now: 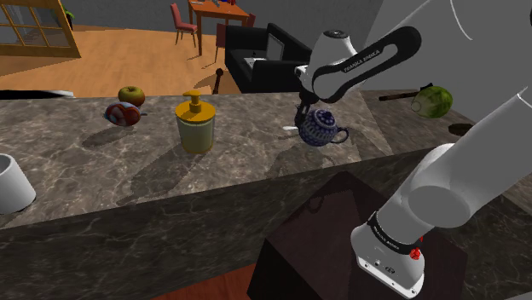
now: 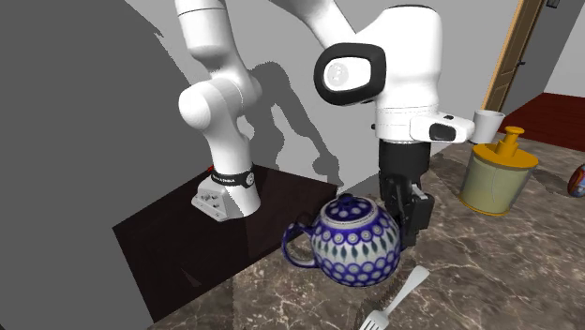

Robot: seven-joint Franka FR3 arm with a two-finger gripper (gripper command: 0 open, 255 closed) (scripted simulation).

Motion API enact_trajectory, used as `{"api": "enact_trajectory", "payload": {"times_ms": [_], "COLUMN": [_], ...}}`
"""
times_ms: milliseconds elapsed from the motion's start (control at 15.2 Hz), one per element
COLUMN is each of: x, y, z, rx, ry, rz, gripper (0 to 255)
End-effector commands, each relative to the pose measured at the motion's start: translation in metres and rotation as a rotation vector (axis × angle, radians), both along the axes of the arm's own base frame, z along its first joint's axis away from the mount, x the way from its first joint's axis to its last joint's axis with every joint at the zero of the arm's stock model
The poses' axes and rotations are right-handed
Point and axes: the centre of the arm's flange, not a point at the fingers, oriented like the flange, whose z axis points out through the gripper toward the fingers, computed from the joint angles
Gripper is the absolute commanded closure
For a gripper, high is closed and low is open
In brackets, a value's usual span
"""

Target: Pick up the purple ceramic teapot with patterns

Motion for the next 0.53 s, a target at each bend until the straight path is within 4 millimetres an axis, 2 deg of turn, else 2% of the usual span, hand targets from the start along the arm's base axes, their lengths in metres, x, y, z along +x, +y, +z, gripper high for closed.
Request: {"api": "enact_trajectory", "payload": {"times_ms": [0,330,462], "x": [-0.001,-0.001,-0.001], "y": [0.0,0.0,0.0], "z": [0.012,0.039,0.039], "rx": [0.0,0.0,0.0], "ry": [-0.002,-0.002,-0.002], "rz": [0.0,0.0,0.0], "gripper": [255,255,255]}}
